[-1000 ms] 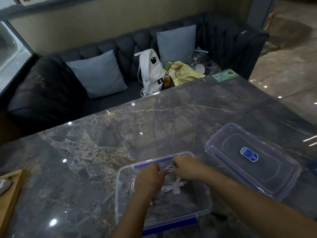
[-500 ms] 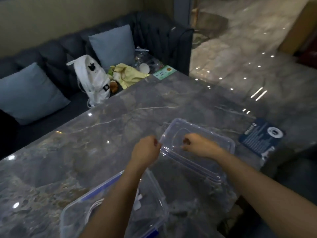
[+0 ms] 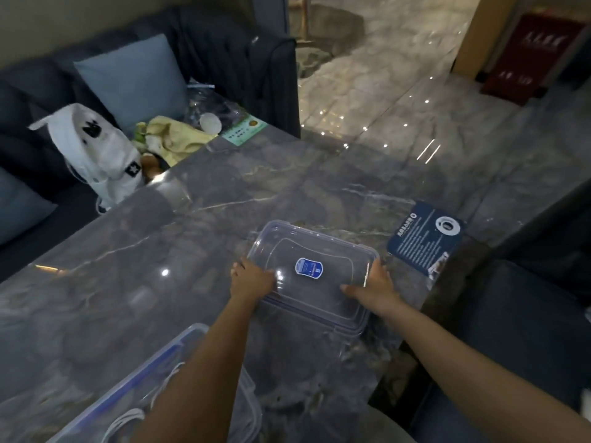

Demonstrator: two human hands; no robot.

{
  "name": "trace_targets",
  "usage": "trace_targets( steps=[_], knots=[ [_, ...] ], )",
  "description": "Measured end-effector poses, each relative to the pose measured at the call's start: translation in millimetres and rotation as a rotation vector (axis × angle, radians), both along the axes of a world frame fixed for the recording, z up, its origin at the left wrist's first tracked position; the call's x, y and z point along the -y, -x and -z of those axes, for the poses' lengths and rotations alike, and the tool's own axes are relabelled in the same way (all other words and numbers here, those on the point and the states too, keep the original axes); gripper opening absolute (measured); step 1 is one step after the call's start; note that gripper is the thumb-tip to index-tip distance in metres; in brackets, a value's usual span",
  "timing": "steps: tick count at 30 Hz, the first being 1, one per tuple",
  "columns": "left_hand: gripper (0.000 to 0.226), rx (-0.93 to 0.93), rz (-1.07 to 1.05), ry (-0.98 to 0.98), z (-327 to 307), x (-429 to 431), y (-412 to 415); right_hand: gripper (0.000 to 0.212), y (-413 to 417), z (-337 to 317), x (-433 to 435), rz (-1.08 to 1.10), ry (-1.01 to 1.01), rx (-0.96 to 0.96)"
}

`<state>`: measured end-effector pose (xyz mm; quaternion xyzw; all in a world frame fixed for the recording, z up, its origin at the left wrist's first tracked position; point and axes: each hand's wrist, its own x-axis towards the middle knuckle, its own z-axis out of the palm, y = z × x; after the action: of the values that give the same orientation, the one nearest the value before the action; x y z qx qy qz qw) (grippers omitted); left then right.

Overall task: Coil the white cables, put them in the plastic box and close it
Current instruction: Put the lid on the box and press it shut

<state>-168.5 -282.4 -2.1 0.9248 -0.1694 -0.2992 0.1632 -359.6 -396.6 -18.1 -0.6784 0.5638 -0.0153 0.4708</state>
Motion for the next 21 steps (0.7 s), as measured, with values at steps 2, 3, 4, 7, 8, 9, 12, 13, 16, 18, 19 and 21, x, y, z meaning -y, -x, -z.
trace_targets(
  steps=[2, 3, 4, 7, 8, 9, 12, 13, 16, 18, 19, 21],
  knots=[
    [0.048, -0.079, -0.130, 0.075, -4.9, 4.9, -6.8, 0.087, -7.1, -7.1, 0.1, 0.129, -0.026, 0.150],
    [0.034, -0.150, -0.203, 0.130, -8.9, 4.2, -10.8, 0.082, -10.8, -10.5, 1.6, 0.171, -0.036, 0.191],
    [0.030, -0.233, -0.285, 0.196, -13.3, 0.8, -14.3, 0.076, -14.3, -13.3, 3.2, 0.200, -0.044, 0.215],
    [0.041, -0.365, -0.494, 0.353, -21.5, -21.8, -23.5, 0.066, -24.6, -19.7, 6.2, 0.249, -0.050, 0.257],
    [0.040, -0.372, -0.542, 0.395, -24.0, -30.0, -27.1, 0.064, -29.1, -22.3, 6.7, 0.246, -0.049, 0.268],
    [0.041, -0.378, -0.586, 0.438, -26.8, -37.6, -31.4, 0.061, -34.4, -25.6, 7.7, 0.238, -0.052, 0.297],
    [0.035, -0.359, -0.630, 0.518, -39.6, -56.9, -44.1, 0.049, -55.7, -44.2, 11.2, 0.160, -0.034, 0.428],
    [0.027, -0.308, -0.622, 0.528, -47.3, -63.4, -47.0, 0.048, -64.9, -52.2, 12.1, 0.120, -0.016, 0.456],
    [0.024, -0.158, -0.680, 0.609, -69.5, -89.6, -56.6, 0.051, -95.5, -73.7, 8.6, 0.020, -0.008, 0.513],
    [0.015, -0.123, -0.738, 0.700, -83.8, -112.6, -59.3, 0.052, -116.3, -83.0, -2.9, -0.071, 0.050, 0.513],
    [0.013, -0.105, -0.758, 0.737, -89.7, -125.3, -59.6, 0.051, -126.3, -85.6, -11.5, -0.124, 0.085, 0.511],
    [0.012, -0.039, -0.790, 0.764, -97.8, -152.8, -58.0, 0.048, -143.3, -88.4, -34.0, -0.208, 0.125, 0.534]
  ],
)
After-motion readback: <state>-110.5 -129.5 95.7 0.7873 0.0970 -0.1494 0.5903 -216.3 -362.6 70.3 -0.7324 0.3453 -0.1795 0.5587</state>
